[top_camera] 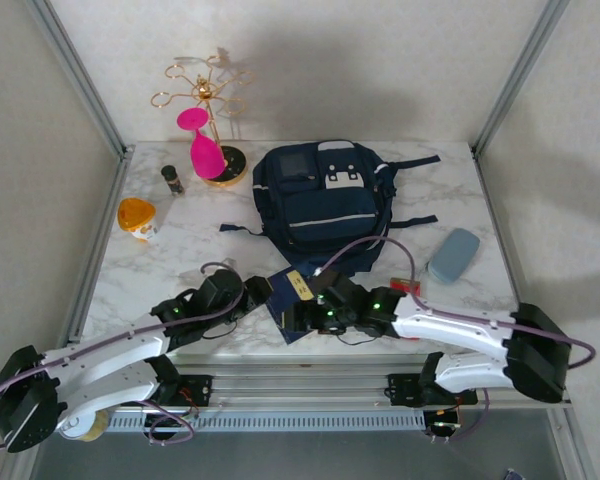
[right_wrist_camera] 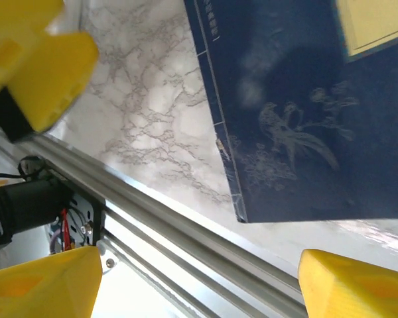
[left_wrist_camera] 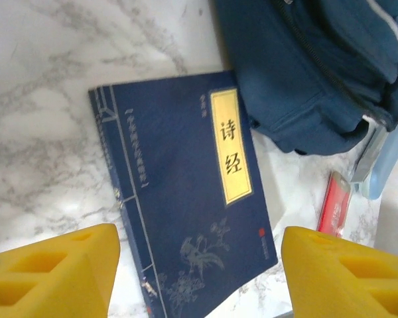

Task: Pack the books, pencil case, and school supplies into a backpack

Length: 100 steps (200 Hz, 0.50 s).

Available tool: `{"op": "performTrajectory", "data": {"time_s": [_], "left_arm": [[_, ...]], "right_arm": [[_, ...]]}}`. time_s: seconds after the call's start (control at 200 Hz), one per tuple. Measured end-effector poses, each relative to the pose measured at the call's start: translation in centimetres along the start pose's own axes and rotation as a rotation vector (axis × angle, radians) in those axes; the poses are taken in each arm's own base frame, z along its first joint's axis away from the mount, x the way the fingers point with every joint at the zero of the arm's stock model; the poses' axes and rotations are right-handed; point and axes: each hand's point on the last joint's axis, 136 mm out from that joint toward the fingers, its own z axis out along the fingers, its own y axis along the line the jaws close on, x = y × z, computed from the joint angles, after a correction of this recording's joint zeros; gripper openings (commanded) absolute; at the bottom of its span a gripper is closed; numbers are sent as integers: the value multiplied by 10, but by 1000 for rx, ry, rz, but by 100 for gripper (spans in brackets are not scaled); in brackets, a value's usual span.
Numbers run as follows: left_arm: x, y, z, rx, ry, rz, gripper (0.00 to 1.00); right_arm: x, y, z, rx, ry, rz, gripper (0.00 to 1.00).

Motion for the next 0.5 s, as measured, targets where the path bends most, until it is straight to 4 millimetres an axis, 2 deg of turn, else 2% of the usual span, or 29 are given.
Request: {"op": "performTrajectory", "data": {"time_s": [0.05, 0.12, 0.185, 0.235, 0.375, 0.501], "left_arm": [[6, 6, 3, -12, 17, -12, 63], [13, 9, 11, -28, 42, -17, 58], [22, 9, 18, -34, 70, -15, 55], [27, 9, 23, -40, 85, -5, 53], [34, 12, 32, -64, 104, 11, 50], [37, 17, 39, -85, 110, 13, 45]], "right_arm": [[-12, -13, -10, -5, -34, 38, 77], [-36, -42, -20, 12, -99, 114, 77], [-49, -64, -18, 62, -118, 151, 77], [-49, -75, -9, 95, -89, 147, 78], [-45, -86, 18, 132, -5, 114, 78], [-58, -86, 34, 153, 14, 63, 80]]}}
